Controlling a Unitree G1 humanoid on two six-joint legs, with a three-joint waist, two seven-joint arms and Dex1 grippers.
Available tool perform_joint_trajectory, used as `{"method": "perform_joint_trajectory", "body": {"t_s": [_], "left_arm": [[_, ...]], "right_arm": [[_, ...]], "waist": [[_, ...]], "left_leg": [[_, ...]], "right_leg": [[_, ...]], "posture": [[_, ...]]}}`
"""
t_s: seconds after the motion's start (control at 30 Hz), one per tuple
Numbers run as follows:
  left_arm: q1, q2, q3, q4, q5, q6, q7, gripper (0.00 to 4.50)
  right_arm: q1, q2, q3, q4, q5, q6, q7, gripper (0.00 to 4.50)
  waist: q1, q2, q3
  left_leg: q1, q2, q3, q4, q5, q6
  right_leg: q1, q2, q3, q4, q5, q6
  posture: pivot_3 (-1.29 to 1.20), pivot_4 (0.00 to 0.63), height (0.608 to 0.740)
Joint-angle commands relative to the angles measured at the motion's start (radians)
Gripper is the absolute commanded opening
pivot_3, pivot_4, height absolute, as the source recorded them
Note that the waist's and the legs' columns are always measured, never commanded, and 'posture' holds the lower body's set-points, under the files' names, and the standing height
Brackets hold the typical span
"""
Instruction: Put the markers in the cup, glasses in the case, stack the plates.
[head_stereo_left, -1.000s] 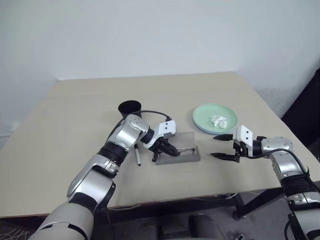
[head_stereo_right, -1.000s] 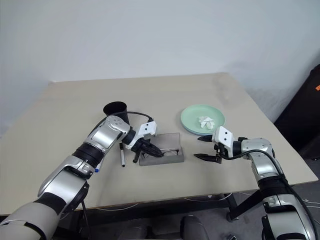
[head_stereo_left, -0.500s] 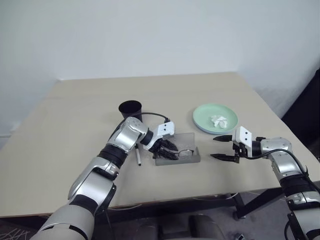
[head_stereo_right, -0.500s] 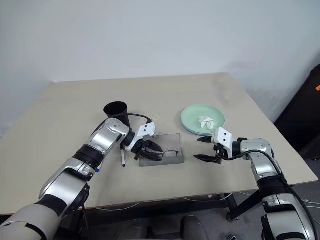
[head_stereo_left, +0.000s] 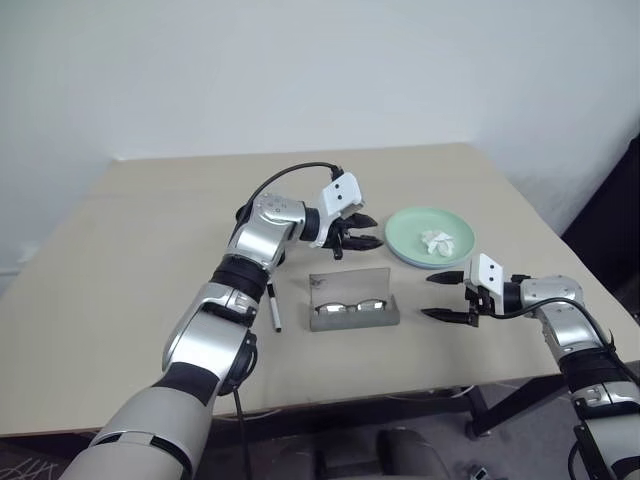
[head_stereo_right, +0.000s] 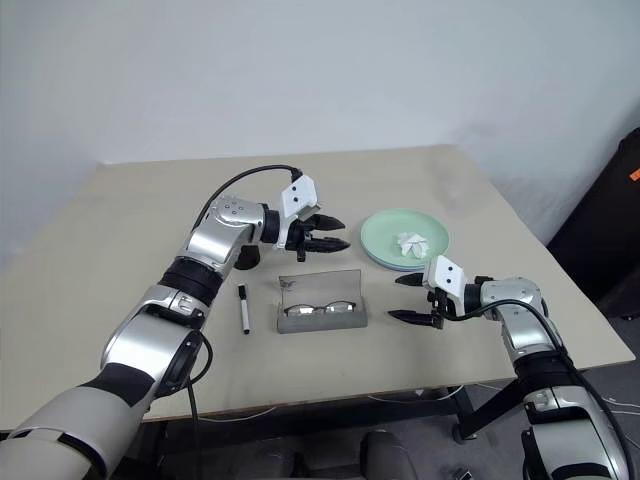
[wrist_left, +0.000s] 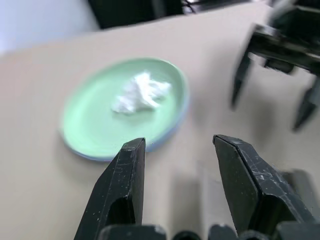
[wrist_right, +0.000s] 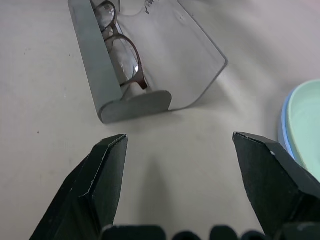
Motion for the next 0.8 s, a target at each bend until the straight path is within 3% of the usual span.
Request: {"method": "perform_joint_trajectory", "body": {"t_s": [0.03,0.1,0.37,0.5,0.8], "left_arm": [[-0.037,0.02,-0.013,0.069,0.083,-0.1,0.118,0.98],[-0.038,0.027,-0.048,0.118,0.139,-0.12,0.152,0.34],[-0.016,0.025,-0.097,0.222,0.227,-0.187,0.157,0.34],[0.009,0.027,-0.101,0.224,0.223,-0.186,0.062,0.34],[0.135,0.088,-0.079,-0.054,0.11,-0.082,-0.257,0.34]], "right_arm": [[-0.038,0.004,-0.011,-0.01,0.002,-0.02,-0.011,3.66],[-0.04,0.005,-0.011,-0.01,0.003,-0.02,-0.011,3.66],[-0.048,0.0,-0.038,-0.072,0.09,0.068,0.05,3.66],[-0.046,-0.002,-0.046,-0.106,0.113,0.116,0.059,3.66],[-0.047,0.003,-0.047,-0.114,0.105,0.121,0.043,3.66]], "waist": [[0.0,0.0,0.0],[0.001,0.0,0.0],[0.003,-0.001,0.0],[0.003,-0.001,0.0],[0.001,-0.001,0.0]], "left_leg": [[0.0,0.0,0.0,0.0,0.0,0.0],[0.0,0.0,0.0,0.0,0.0,0.0],[-0.002,-0.002,0.0,0.0,0.0,0.0],[-0.002,-0.002,-0.001,0.0,0.0,0.001],[-0.002,-0.001,0.0,0.0,0.0,0.0]], "right_leg": [[0.0,0.0,0.0,0.0,0.0,0.0],[0.0,0.0,0.0,0.0,0.0,0.0],[0.0,0.0,0.0,0.0,0.0,0.0],[0.0,0.0,0.0,0.0,0.0,0.0],[0.0,-0.001,0.0,0.0,0.0,0.0]], "posture": [[0.0,0.0,0.74],[0.0,0.0,0.74],[0.0,0.0,0.74],[0.0,0.0,0.74],[0.0,0.0,0.74]]}}
